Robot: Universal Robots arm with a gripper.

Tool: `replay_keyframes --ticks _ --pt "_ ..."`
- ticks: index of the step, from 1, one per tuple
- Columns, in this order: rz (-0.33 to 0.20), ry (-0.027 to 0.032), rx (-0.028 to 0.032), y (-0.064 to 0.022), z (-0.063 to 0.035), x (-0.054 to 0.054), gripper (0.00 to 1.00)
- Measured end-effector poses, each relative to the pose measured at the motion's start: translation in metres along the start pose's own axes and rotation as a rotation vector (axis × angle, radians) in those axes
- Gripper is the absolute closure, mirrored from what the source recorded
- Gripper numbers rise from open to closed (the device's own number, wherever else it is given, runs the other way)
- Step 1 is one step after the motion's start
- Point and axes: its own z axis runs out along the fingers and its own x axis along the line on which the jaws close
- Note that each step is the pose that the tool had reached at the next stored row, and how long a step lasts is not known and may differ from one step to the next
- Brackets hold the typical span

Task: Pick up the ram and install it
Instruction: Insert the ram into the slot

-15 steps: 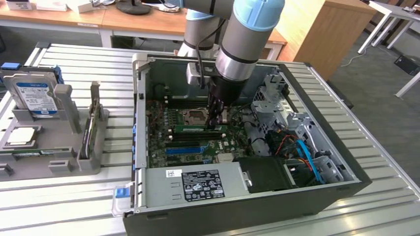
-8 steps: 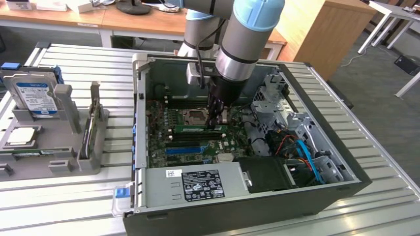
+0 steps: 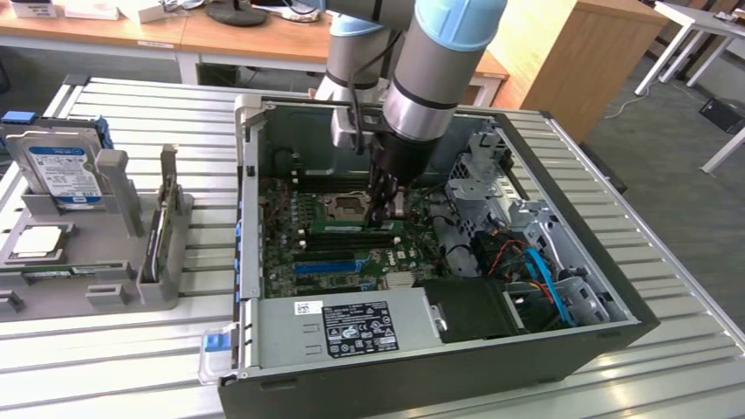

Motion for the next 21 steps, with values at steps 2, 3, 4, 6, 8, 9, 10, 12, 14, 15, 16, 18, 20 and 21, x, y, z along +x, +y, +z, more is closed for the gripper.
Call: replay_keyframes --ticks 2,3,4,6,8,9,10,12,14,15,16,18,20,21 --pt "0.000 -0.0001 0.0001 0.0001 -0.0014 -0.0001 0.88" --pt "0.000 -0.0001 0.0001 0.0001 -0.0014 -0.0001 0.88" --pt "0.000 -0.0002 0.0001 0.0001 -0.0014 -0.0001 0.88" --pt "0.000 0.0000 0.0000 0.0001 -0.0015 0.0000 0.88" --pt "-0.002 0.0001 0.0000 0.0001 -0.0015 0.0000 0.88" --pt "-0.006 0.0004 -0.0001 0.0001 -0.0015 0.0000 0.88" --pt "-0.010 0.0008 -0.0003 0.0001 -0.0015 0.0000 0.88" --pt "-0.021 0.0012 -0.0006 0.0001 -0.0015 0.0000 0.88" --pt "-0.027 0.0015 -0.0008 0.0001 -0.0015 0.0000 0.88" --pt "-0.028 0.0016 -0.0008 0.0001 -0.0015 0.0000 0.88" --pt "-0.028 0.0016 -0.0009 0.0001 -0.0015 0.0000 0.88" --pt "-0.028 0.0016 -0.0008 0.0001 -0.0015 0.0000 0.88" --pt "-0.028 0.0015 -0.0008 0.0000 -0.0015 -0.0003 0.88" --pt "-0.028 0.0016 -0.0009 0.0001 -0.0014 -0.0012 0.88"
